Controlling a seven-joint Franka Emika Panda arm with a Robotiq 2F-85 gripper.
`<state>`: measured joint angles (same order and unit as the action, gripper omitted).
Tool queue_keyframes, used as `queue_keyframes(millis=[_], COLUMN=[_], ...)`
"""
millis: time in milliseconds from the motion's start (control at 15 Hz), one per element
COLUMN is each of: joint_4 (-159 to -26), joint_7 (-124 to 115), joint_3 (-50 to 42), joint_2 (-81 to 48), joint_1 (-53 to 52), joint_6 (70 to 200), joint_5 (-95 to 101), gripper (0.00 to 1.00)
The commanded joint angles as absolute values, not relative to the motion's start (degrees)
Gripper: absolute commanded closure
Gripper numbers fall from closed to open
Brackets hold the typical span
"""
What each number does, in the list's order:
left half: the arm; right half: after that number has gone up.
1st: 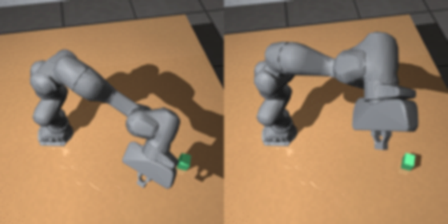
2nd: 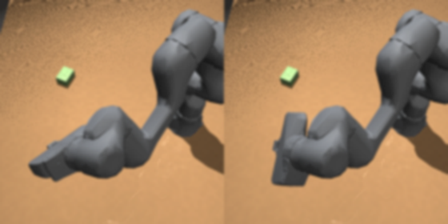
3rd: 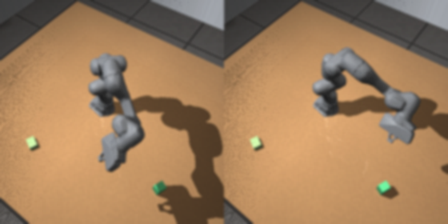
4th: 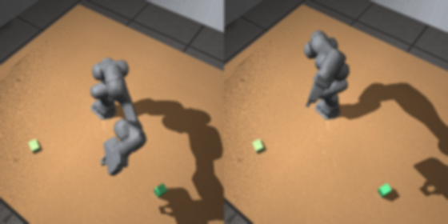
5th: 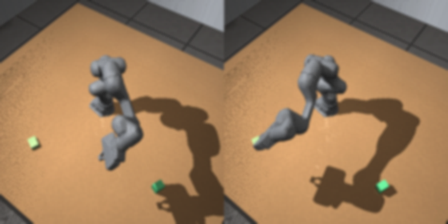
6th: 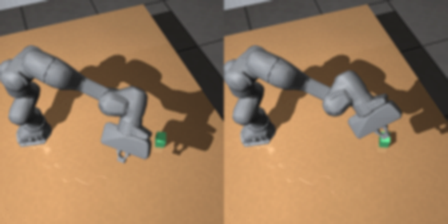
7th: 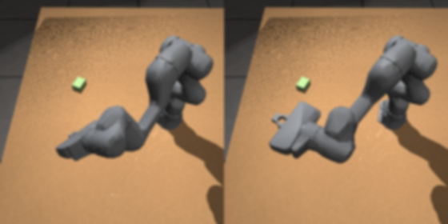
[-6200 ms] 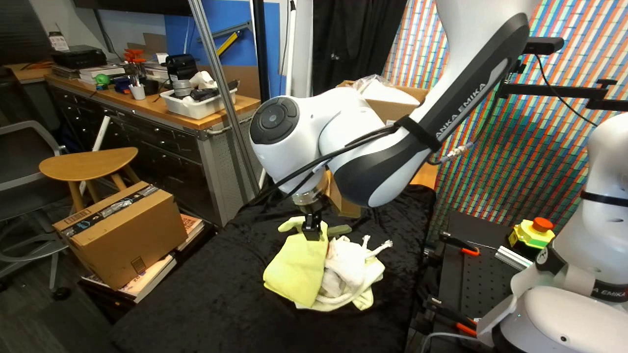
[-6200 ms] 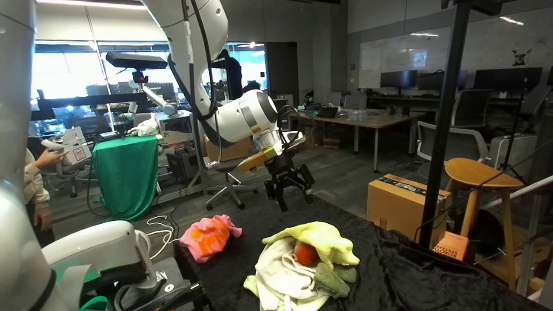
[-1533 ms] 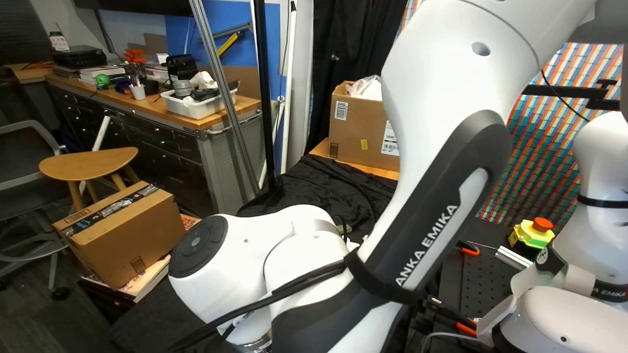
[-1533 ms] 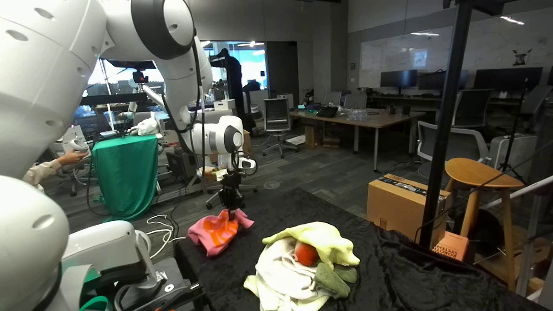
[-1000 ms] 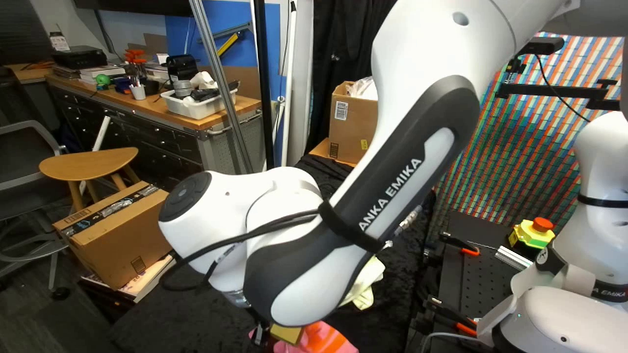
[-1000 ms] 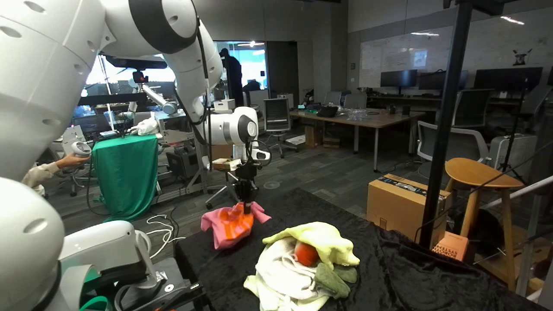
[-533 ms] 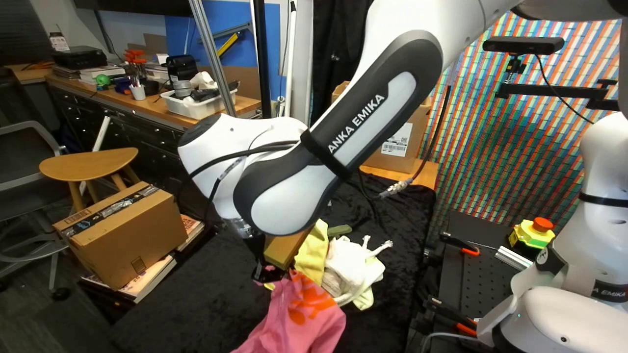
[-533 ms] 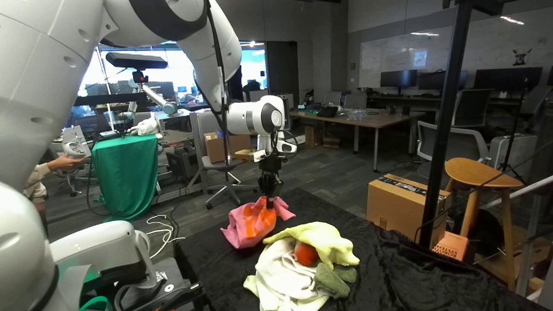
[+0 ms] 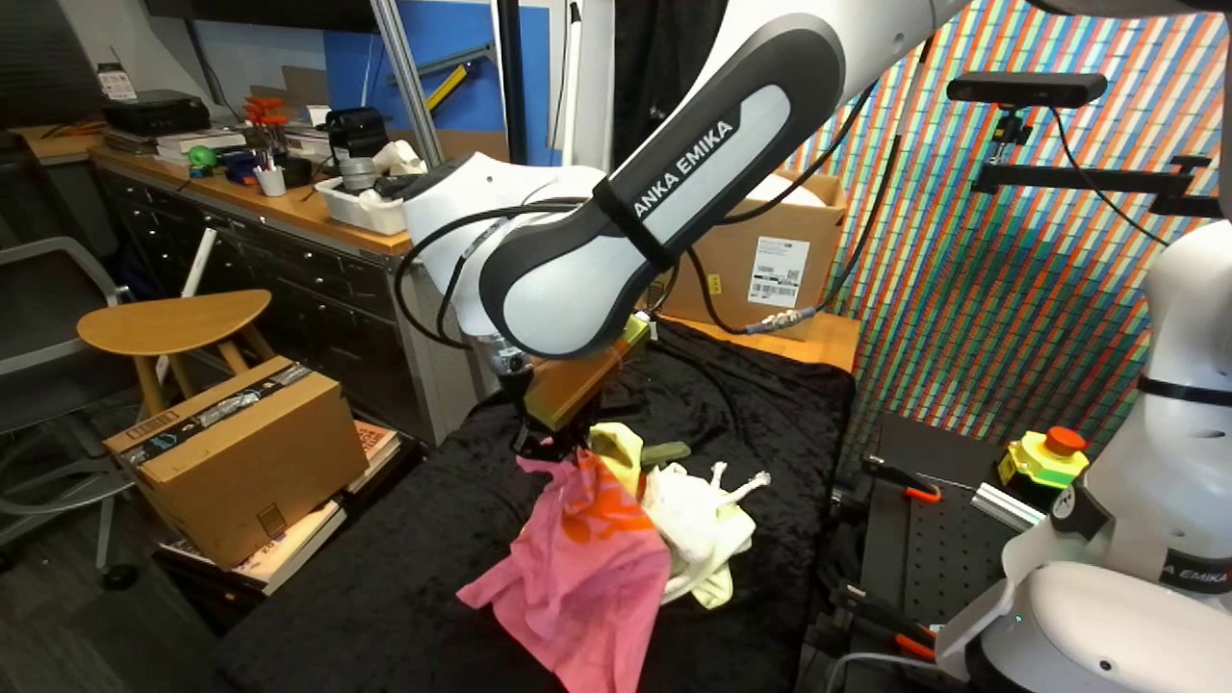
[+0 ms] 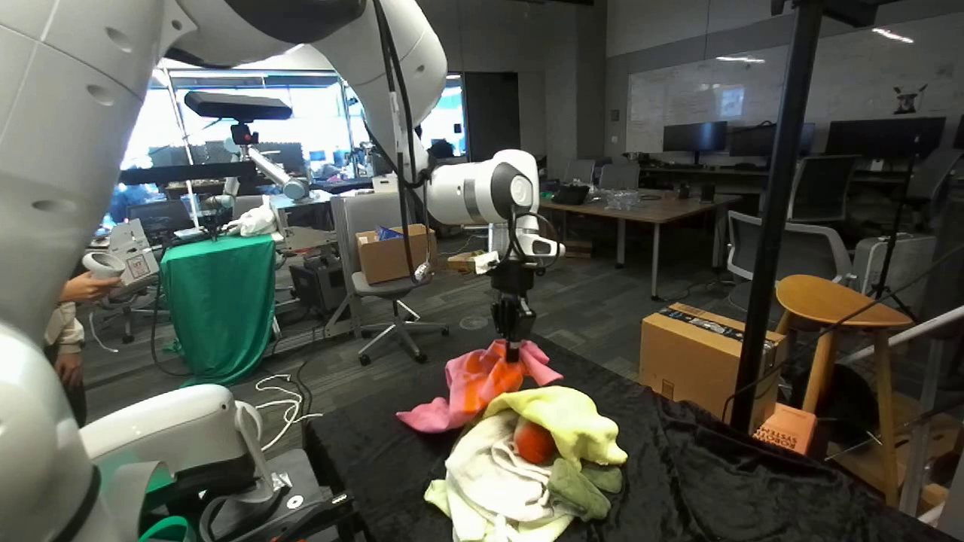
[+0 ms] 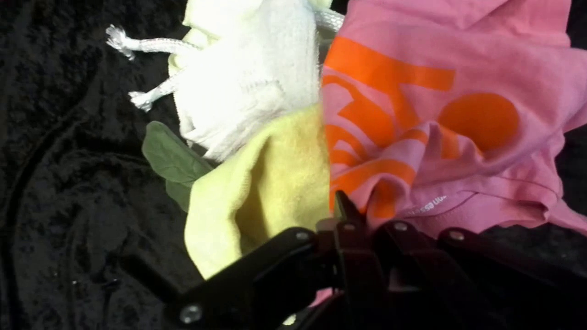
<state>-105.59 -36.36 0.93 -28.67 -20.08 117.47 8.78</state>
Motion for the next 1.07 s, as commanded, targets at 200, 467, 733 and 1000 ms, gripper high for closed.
queue_keyframes(millis=[200,467,733,1000], joint_4=[-110.1,-112.2,-113.4,-114.0], joint_7=[-47.7,-55.7,-59.0,-59.6], joint_3=[-3.2,-5.1,-5.0,-4.9], joint_2=[-26.5,-29.6,-33.5,-35.7], joint_1=[-19.1,-18.6,-17.5,-17.5], joint_6=[120.2,122.4,123.3,124.2], joint_5=[15.7,20.0,20.0,19.7], gripper=[0.96,0.96,0.96,0.96])
